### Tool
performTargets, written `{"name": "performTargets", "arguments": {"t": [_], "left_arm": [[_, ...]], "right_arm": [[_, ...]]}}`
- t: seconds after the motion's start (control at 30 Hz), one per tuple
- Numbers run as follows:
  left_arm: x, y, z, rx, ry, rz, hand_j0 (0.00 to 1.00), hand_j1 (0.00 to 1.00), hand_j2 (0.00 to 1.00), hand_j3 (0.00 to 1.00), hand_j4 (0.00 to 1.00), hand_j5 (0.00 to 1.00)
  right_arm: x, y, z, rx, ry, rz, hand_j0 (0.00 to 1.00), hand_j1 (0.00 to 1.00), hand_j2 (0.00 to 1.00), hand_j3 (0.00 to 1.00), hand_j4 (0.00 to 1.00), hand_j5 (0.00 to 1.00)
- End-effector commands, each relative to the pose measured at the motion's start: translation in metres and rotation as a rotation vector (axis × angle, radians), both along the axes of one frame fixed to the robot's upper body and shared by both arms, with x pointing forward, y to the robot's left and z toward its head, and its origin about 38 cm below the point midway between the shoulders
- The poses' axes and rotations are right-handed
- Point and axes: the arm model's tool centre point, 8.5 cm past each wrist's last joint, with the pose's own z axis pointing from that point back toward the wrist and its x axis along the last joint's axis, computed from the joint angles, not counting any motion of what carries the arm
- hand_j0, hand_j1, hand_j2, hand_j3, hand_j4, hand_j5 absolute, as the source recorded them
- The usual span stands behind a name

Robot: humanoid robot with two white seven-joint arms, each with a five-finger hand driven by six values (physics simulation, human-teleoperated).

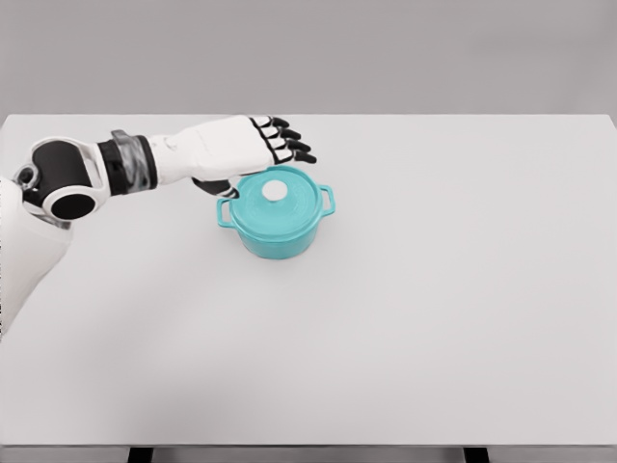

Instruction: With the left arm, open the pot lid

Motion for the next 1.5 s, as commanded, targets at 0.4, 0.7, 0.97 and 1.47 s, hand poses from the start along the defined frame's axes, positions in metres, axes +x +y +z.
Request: {"name": "performTargets", "arguments": {"t": [0.4,0.7,0.97,1.47], "left_arm": [[0.005,-0.009,-0.017,0.022,0.032,0.007,1.00,1.00,1.00,1.00,1.00,1.00],[0.010,-0.011,-0.017,0.026,0.032,0.015,1.00,1.00,1.00,1.00,1.00,1.00],[0.009,-0.021,-0.020,0.029,0.026,0.005,1.00,1.00,1.00,1.00,1.00,1.00],[0.010,-0.019,-0.025,0.077,0.008,0.023,0.93,0.93,0.93,0.93,0.93,0.93]], "right_arm": [[0.000,0.000,0.000,0.000,0.000,-0.001,1.00,1.00,1.00,1.00,1.00,1.00],[0.000,0.000,0.000,-0.001,-0.001,-0.002,1.00,1.00,1.00,1.00,1.00,1.00],[0.000,0.000,0.000,-0.001,-0.001,-0.002,1.00,1.00,1.00,1.00,1.00,1.00],[0.000,0.000,0.000,0.000,0.000,-0.001,1.00,1.00,1.00,1.00,1.00,1.00]]}}
